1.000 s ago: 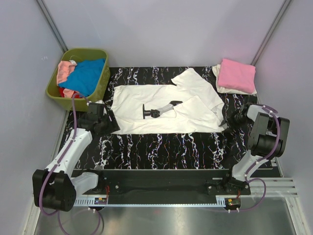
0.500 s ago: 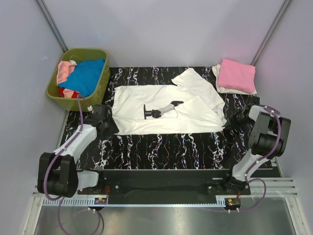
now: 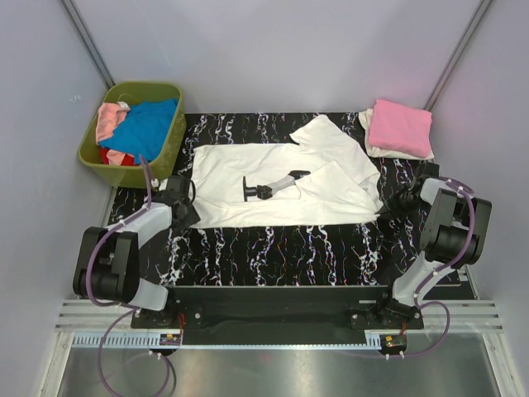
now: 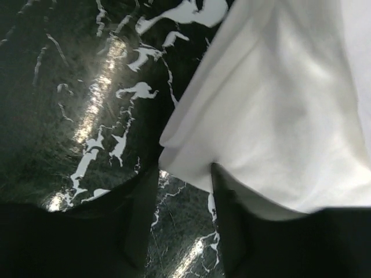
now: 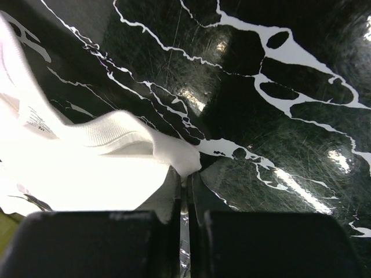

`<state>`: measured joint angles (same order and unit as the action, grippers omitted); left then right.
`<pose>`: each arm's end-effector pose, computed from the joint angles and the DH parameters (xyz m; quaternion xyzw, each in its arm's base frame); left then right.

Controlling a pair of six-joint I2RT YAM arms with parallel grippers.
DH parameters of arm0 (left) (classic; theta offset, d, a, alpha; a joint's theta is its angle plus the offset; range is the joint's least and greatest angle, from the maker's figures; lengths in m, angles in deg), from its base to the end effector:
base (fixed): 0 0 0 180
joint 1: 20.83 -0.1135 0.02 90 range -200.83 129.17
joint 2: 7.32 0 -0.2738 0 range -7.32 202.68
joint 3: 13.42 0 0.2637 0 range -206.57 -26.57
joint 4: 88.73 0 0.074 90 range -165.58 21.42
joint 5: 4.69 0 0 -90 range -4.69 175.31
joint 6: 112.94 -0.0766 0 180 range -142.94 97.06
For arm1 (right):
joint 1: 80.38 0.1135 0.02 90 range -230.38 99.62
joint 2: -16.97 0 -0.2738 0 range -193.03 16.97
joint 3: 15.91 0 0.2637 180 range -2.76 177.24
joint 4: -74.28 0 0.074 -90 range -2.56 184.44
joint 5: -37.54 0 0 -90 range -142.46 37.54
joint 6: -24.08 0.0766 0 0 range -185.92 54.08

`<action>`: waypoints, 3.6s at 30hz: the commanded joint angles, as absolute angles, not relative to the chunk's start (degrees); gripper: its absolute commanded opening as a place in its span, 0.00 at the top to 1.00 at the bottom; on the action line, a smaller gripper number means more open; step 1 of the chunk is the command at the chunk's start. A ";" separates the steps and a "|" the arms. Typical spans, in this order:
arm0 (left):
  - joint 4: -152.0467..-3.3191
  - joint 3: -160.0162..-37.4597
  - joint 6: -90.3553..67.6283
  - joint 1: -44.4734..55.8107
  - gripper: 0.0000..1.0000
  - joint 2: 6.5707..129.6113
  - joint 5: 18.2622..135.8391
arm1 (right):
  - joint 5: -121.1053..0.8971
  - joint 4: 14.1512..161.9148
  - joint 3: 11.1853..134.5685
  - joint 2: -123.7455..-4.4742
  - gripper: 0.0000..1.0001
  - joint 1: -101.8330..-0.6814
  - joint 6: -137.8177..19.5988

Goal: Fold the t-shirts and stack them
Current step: Fold the tshirt

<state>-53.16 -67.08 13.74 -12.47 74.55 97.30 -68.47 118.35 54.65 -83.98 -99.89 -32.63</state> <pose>0.2788 -0.0249 0.1263 -0.2599 0.9334 0.0076 0.2473 0.3266 -0.0933 0.1067 0.4194 0.8872 0.1530 0.1164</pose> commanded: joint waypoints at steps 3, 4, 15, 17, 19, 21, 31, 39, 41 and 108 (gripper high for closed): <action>-58.53 -70.86 13.88 -12.22 0.75 79.43 101.75 | -66.53 115.91 53.40 -83.31 1.00 -100.16 -32.70; -58.44 -71.74 13.53 -12.22 0.87 80.30 101.92 | -66.18 116.00 53.32 -83.14 1.00 -100.16 -32.70; -45.97 -71.22 15.55 -12.39 1.00 67.23 104.39 | -54.41 121.01 51.30 -69.17 1.00 -101.83 -30.59; -43.25 -69.91 16.95 -12.39 1.00 63.54 103.51 | -53.87 121.88 49.89 -66.71 1.00 -101.92 -30.07; -41.40 -67.98 18.10 -12.39 1.00 59.68 102.89 | -53.17 122.42 48.32 -64.17 1.00 -101.92 -29.10; -40.34 -66.39 19.06 -12.39 1.00 56.34 101.66 | -52.73 123.38 47.35 -62.58 1.00 -101.92 -28.31; -32.96 -63.57 23.64 -12.31 0.75 43.50 89.12 | -46.13 128.92 44.62 -52.66 0.93 -102.70 -26.90; -23.91 -80.96 8.10 -12.48 0.41 39.09 94.09 | -52.20 124.80 48.04 -46.49 0.00 -102.27 -24.71; -23.20 -83.07 4.58 -12.48 0.02 39.62 95.15 | -52.74 121.72 49.88 -45.96 0.00 -98.17 -24.26; -28.56 -78.42 -1.41 -16.26 0.01 31.09 101.22 | -50.00 117.33 145.79 -140.01 1.00 -71.86 -41.31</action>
